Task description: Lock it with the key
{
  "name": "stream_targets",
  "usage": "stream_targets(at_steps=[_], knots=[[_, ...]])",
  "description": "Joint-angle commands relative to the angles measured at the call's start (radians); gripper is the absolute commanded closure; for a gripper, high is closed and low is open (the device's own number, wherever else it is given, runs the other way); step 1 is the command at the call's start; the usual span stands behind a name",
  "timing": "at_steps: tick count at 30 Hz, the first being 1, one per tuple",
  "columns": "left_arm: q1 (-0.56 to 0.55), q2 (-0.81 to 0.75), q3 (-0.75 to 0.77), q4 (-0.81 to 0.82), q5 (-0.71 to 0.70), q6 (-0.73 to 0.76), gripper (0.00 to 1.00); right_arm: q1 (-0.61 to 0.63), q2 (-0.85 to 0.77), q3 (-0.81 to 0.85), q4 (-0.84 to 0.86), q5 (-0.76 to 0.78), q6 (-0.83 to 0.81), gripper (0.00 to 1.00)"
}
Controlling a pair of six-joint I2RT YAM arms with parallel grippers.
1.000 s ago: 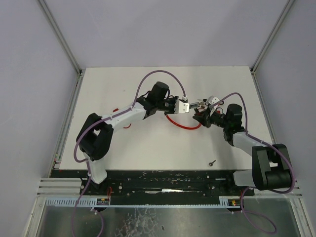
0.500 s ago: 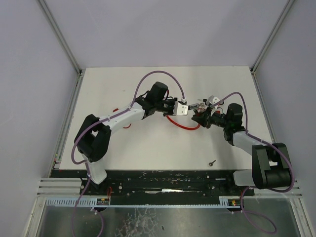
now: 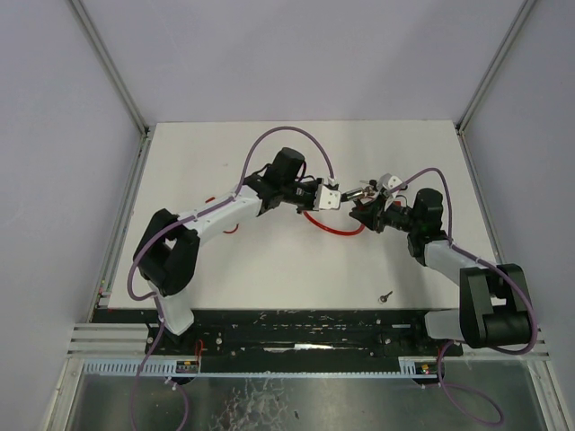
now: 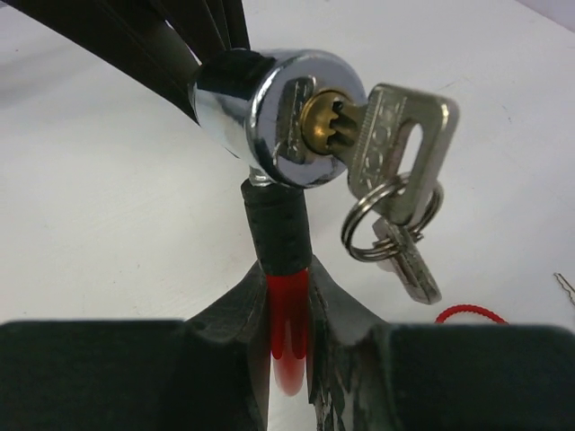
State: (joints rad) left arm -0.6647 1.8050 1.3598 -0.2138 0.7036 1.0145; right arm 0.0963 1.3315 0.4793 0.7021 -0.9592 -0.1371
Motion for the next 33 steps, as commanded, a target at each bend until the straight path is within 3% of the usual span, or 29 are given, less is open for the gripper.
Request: stream_targets(at_steps=[1, 4, 8, 15, 22, 30, 33], knots=[[-0.026, 0.017, 0.044, -0.061, 0.095, -0.004, 1.00, 0.007, -0.033, 0.016, 0.182, -0.090, 0.086, 1.00], [-0.028, 0.053, 0.080, -0.100, 0.059, -0.003, 1.00, 0.007, -0.038, 0.000, 0.222, -0.116, 0.090, 1.00], [-0.033, 0.065, 0.081, -0.105, 0.023, 0.014, 1.00, 0.008, -0.067, 0.017, 0.103, -0.049, -0.006, 1.00], [-0.060, 0.116, 0.120, -0.131, -0.051, 0.033, 1.00, 0.008, -0.041, -0.008, 0.156, 0.021, -0.020, 1.00], [-0.087, 0.052, 0.045, -0.040, -0.119, 0.037, 1.00, 0.016, -0.004, -0.072, 0.369, -0.073, 0.054, 1.00], [-0.088, 0.051, 0.025, -0.027, -0.127, 0.060, 1.00, 0.031, 0.059, -0.044, 0.260, -0.081, -0.040, 1.00], [-0.089, 0.084, 0.058, -0.054, -0.141, 0.062, 1.00, 0.029, 0.053, -0.002, 0.105, -0.075, -0.112, 1.00]])
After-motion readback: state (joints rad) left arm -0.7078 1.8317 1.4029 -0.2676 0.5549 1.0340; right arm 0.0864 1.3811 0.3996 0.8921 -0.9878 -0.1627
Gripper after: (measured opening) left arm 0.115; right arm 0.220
